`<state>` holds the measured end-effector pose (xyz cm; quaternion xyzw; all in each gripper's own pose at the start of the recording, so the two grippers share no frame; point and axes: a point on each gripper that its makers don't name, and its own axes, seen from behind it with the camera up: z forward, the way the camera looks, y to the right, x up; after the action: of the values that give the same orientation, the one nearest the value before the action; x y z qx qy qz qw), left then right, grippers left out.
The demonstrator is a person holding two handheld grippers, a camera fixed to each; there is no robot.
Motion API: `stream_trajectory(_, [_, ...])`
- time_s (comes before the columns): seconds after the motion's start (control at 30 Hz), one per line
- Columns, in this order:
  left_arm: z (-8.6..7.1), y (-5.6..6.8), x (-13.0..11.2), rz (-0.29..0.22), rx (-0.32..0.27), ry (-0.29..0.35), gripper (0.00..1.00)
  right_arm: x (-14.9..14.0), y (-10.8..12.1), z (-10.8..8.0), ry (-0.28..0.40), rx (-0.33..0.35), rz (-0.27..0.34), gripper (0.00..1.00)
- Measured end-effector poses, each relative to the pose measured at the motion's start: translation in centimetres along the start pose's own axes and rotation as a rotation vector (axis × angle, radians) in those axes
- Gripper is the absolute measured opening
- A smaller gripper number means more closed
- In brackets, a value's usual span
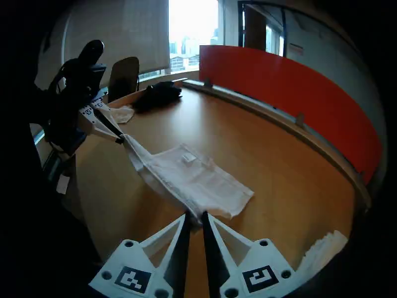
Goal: Fold towel
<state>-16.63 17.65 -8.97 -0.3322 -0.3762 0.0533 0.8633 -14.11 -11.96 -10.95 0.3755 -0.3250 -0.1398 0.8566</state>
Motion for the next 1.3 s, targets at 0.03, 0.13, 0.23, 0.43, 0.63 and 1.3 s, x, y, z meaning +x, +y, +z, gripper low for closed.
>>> stream_trajectory(0.03, [0.1,-0.1,0.0,-0.001,0.001,0.001,0.12,0.0,0.0,0.1,0.0,-0.001,-0.001,0.17])
stream_trajectory(0.13, [0.3,-0.4,0.2,-0.004,0.007,0.005,0.12,0.1,0.1,0.3,-0.001,-0.002,-0.001,0.17])
stream_trajectory(0.23, [0.7,-0.8,0.5,-0.006,0.013,0.009,0.12,0.2,0.4,0.8,-0.001,-0.005,0.001,0.17])
stream_trajectory(0.43, [2.0,-1.9,1.4,0.0,0.026,0.017,0.12,0.2,1.4,2.4,-0.008,-0.014,0.014,0.17])
stream_trajectory(0.63, [3.9,-3.3,2.2,0.006,0.04,0.02,0.12,0.0,2.8,4.4,-0.017,-0.031,0.044,0.17])
stream_trajectory(1.3, [9.4,-6.2,1.7,-0.014,0.046,-0.028,0.12,-2.5,6.1,9.0,-0.086,-0.022,0.096,0.17])
